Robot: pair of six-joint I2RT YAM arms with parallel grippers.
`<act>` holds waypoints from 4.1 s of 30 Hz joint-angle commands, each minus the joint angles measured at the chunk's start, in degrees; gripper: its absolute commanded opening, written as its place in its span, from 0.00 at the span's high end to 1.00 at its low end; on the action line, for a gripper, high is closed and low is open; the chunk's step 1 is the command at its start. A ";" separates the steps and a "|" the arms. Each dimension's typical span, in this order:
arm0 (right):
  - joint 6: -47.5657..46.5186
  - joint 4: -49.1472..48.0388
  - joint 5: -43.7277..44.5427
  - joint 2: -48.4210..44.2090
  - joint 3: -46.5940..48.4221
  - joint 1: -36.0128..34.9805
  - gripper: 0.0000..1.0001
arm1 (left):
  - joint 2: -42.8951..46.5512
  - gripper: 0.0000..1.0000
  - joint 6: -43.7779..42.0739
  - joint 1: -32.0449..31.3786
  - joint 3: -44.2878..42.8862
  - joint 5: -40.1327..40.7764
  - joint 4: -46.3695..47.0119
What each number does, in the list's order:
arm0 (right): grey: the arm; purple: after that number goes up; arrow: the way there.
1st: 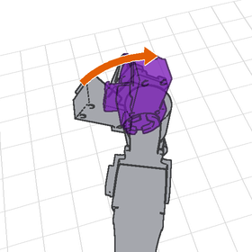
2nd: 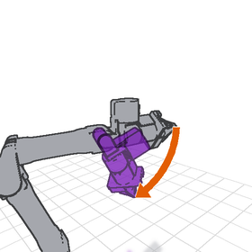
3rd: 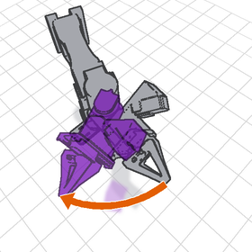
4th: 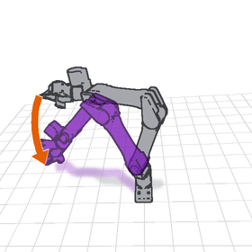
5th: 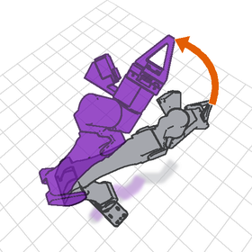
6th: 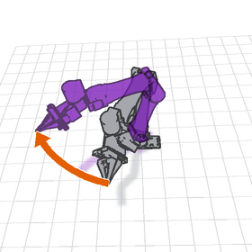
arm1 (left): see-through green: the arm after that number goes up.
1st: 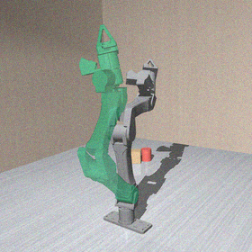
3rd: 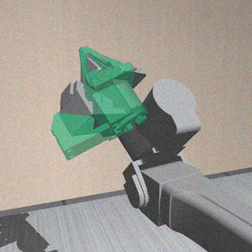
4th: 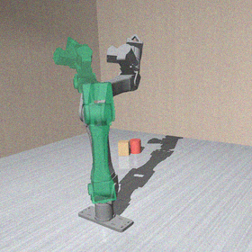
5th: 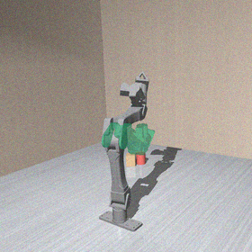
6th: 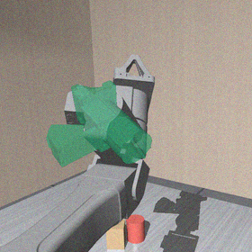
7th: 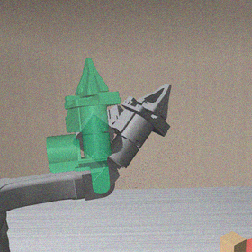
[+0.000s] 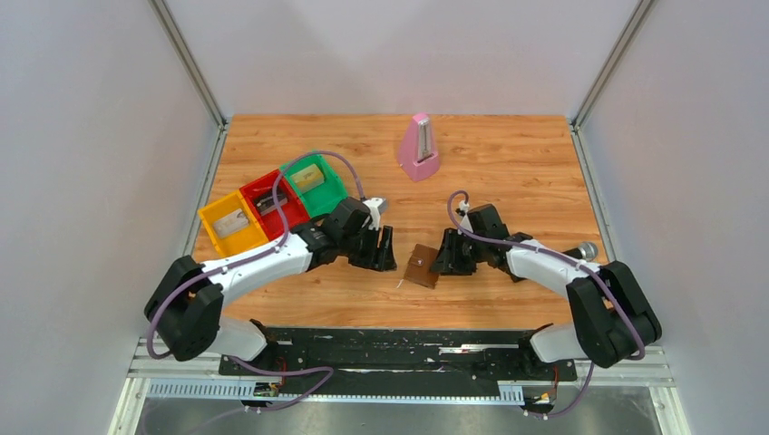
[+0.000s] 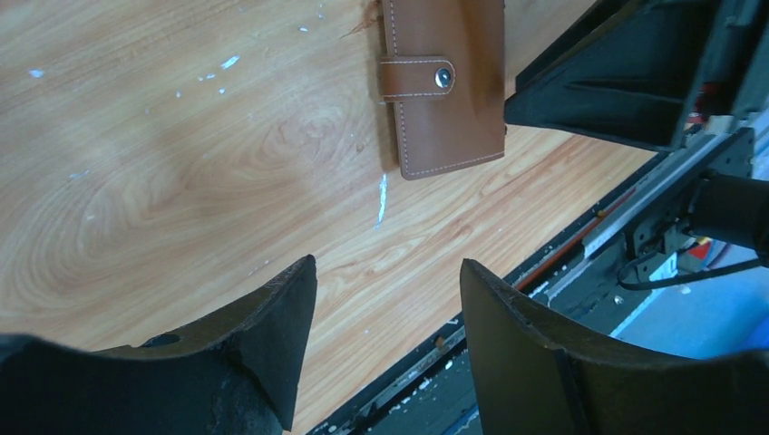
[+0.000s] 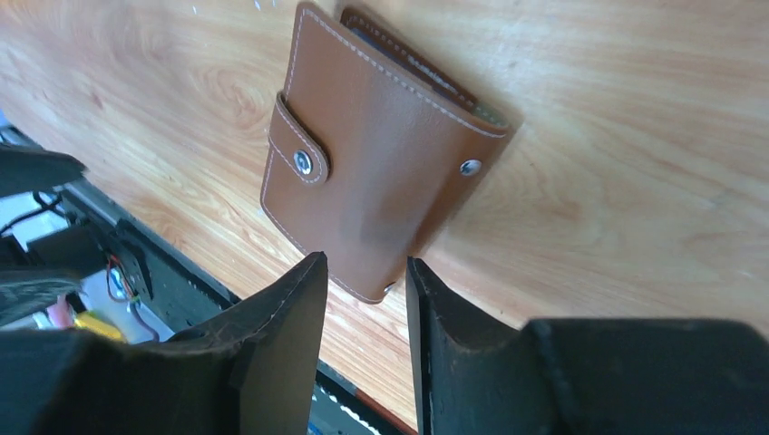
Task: Take the credit cards out of the card holder
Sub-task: Open the card holder at the center of the board.
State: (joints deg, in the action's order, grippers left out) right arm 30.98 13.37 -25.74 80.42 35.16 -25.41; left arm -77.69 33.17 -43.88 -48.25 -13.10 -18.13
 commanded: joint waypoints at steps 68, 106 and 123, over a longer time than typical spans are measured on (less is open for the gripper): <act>8.34 -18.11 1.30 -0.32 -6.81 1.54 0.67 | -31.44 0.76 -1.43 -14.16 -23.63 19.73 -6.86; 4.73 -9.69 -2.70 -10.78 -4.75 -0.96 0.37 | -9.20 1.00 3.87 -11.35 -10.66 11.52 10.73; 11.73 -12.77 0.68 -6.03 -6.55 -1.05 0.59 | -7.13 1.00 4.19 -10.84 -9.26 15.87 7.97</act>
State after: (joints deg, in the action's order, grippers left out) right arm 40.01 4.47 -26.30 73.36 28.99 -26.20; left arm -87.74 36.91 -55.07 -58.24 -0.25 -10.31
